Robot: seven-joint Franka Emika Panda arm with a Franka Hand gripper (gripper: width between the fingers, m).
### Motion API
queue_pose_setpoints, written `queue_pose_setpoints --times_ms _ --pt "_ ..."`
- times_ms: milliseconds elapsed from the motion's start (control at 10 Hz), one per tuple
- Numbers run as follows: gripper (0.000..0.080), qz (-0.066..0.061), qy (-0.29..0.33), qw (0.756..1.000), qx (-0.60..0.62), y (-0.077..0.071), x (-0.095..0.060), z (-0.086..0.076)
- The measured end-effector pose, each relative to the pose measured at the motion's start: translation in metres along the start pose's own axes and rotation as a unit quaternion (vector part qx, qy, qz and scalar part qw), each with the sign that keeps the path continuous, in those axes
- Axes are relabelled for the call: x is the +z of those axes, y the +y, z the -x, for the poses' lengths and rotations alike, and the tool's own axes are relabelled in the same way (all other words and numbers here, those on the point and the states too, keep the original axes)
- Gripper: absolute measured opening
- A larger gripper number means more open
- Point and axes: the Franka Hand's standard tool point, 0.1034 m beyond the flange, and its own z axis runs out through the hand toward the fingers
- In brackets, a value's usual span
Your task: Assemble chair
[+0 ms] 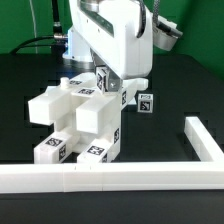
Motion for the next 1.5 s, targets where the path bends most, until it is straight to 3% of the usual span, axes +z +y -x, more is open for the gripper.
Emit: queue_pose_setpoints --times_ms 100,200,300,400,500,600,1100,1200,1300,1500 --pt "0.0288 -0.001 -0.001 0.999 0.036 -0.0004 -0.0001 0.0009" --pt "0.0362 0.000 -0.001 0.999 0.040 -0.0005 0.0003 0.0013" --pt "0.0362 0.001 -0.001 1.000 0.031 -0.0002 0.0013 0.0013" --pt "0.0511 0.003 0.000 1.000 0.010 0.0003 0.0014 0.0016" --pt "0.0618 0.013 0.002 0.999 -0.030 0.0022 0.0013 0.0034" --pt "0.0618 0.019 0.005 0.997 -0.071 0.0020 0.0004 0.0047" --pt "0.0648 0.018 0.003 0.972 -0.235 0.0020 0.0005 0.0034" --pt "0.0648 0.025 0.011 0.954 -0.300 0.0019 -0.0011 0.0044" --pt "0.0648 0.017 0.019 0.930 -0.368 -0.0007 -0.0023 0.0071" --pt "0.0648 0.015 0.021 0.891 -0.454 0.0006 -0.0002 0.0074"
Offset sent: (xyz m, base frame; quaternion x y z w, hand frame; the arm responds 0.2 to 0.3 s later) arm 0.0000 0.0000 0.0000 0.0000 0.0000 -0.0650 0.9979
